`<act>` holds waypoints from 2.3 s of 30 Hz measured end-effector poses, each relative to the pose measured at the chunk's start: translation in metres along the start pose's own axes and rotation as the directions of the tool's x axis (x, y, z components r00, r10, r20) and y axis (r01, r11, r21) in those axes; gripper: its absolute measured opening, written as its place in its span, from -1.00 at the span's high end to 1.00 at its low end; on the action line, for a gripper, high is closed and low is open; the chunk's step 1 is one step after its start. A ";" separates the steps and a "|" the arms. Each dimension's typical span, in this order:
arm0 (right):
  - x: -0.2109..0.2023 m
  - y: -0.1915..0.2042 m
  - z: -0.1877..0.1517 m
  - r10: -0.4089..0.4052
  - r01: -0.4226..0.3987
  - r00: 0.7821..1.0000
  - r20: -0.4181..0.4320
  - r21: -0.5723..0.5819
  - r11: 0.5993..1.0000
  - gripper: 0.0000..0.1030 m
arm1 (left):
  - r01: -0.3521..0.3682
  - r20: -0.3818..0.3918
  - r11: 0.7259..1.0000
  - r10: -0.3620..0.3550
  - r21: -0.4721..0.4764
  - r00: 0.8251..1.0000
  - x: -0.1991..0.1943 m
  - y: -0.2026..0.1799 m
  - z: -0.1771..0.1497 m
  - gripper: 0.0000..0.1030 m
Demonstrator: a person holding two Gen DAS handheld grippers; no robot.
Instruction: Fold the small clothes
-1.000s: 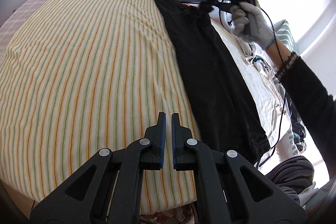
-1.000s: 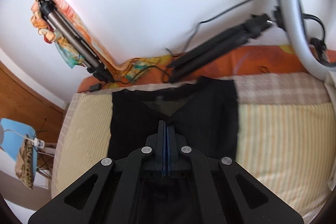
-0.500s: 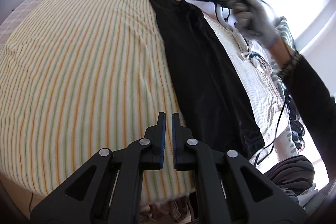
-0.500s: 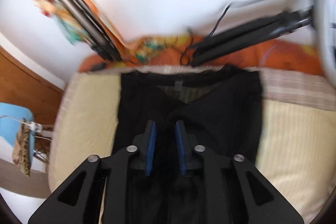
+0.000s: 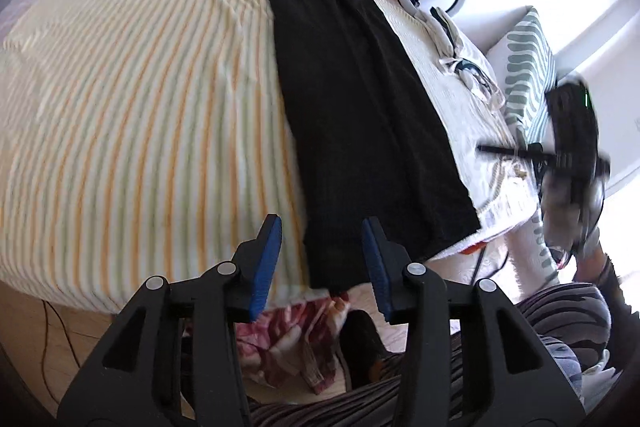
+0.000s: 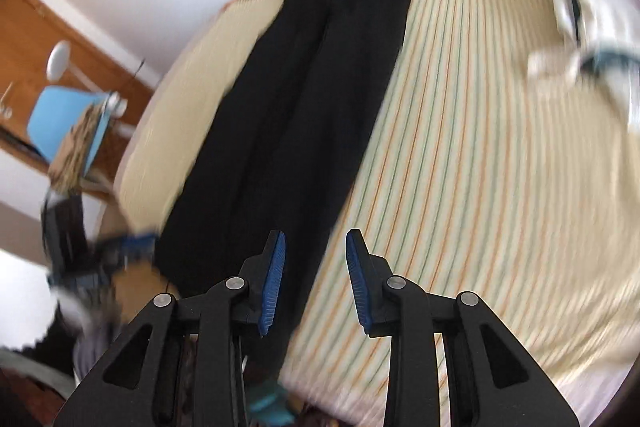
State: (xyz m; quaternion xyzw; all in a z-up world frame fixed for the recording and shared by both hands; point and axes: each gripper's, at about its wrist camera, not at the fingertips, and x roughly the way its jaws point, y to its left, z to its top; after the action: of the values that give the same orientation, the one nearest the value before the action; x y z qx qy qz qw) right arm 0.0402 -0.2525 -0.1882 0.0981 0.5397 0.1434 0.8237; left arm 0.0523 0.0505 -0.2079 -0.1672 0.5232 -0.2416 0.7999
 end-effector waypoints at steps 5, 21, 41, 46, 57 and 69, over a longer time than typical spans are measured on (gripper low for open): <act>0.017 0.013 -0.047 -0.001 0.001 0.999 -0.035 -0.003 1.000 0.42 | -0.003 -0.004 0.999 0.003 -0.033 1.000 0.005 0.000 -0.006 0.20; 0.011 0.038 -0.068 -0.076 0.080 0.996 0.053 -0.074 0.994 0.96 | 0.003 0.094 1.000 -0.003 0.000 0.996 -0.020 -0.002 -0.013 0.96; 0.008 0.007 -0.067 0.050 -0.060 0.994 0.095 0.101 0.993 0.13 | -0.026 0.066 1.000 0.026 0.007 0.998 -0.010 0.006 -0.018 0.97; 0.024 0.010 -0.059 0.071 -0.078 0.995 0.069 0.104 0.991 0.50 | -0.029 0.055 0.999 0.028 0.020 0.998 -0.009 0.001 -0.019 0.97; 0.020 0.030 -0.064 -0.033 0.032 0.998 0.052 0.012 0.999 0.96 | -0.035 0.036 0.999 0.034 0.041 0.999 -0.007 -0.003 -0.021 0.97; 0.010 0.017 -0.053 0.085 -0.094 0.992 0.092 0.099 0.991 0.96 | 0.009 0.061 0.999 -0.011 0.037 0.998 -0.017 -0.008 0.000 0.97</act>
State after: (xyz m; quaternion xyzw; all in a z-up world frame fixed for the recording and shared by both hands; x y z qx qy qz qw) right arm -0.0070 -0.2325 -0.2124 0.1706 0.5049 0.1477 0.8331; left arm 0.0447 0.0539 -0.1907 -0.1624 0.4931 -0.2498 0.8174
